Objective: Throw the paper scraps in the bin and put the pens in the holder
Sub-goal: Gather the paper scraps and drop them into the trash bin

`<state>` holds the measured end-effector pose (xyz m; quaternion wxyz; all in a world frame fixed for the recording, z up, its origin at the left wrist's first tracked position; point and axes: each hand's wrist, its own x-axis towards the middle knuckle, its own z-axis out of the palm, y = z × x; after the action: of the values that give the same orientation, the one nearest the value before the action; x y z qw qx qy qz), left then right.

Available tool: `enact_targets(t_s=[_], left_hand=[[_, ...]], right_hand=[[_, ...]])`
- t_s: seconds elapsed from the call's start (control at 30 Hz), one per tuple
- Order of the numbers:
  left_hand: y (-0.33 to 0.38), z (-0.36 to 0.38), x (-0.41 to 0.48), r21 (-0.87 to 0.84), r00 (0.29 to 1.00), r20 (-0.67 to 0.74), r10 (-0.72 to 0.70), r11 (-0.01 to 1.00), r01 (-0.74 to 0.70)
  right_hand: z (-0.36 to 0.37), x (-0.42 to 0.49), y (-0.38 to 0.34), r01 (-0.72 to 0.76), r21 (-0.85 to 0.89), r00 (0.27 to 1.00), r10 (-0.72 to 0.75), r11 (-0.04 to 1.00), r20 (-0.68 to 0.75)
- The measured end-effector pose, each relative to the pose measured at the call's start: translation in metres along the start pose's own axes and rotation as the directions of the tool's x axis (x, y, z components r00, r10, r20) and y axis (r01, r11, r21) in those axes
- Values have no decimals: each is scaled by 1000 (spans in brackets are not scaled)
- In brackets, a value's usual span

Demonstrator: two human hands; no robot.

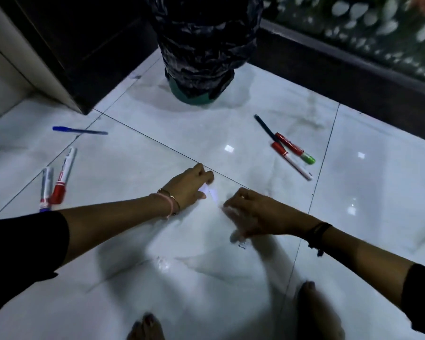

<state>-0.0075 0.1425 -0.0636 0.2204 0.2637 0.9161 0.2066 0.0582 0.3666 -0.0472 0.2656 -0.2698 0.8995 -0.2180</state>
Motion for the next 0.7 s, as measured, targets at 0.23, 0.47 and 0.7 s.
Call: enact_targets(t_s=[0.23,0.47,0.7], left_hand=[[6,16,-10,35,998,-40,55,998,-54],[-7,8,-17,-234,990,-81,-114,968,93],[-21,-7,-39,-372,973,-146,-181,921,116]], right_hand=[[42,-30,-4,170,9,986,-170,985,-3],[32,-14,-6,136,6,984,-134,991,-121],[16,50,-11,-84,245,902,178,966,-394]])
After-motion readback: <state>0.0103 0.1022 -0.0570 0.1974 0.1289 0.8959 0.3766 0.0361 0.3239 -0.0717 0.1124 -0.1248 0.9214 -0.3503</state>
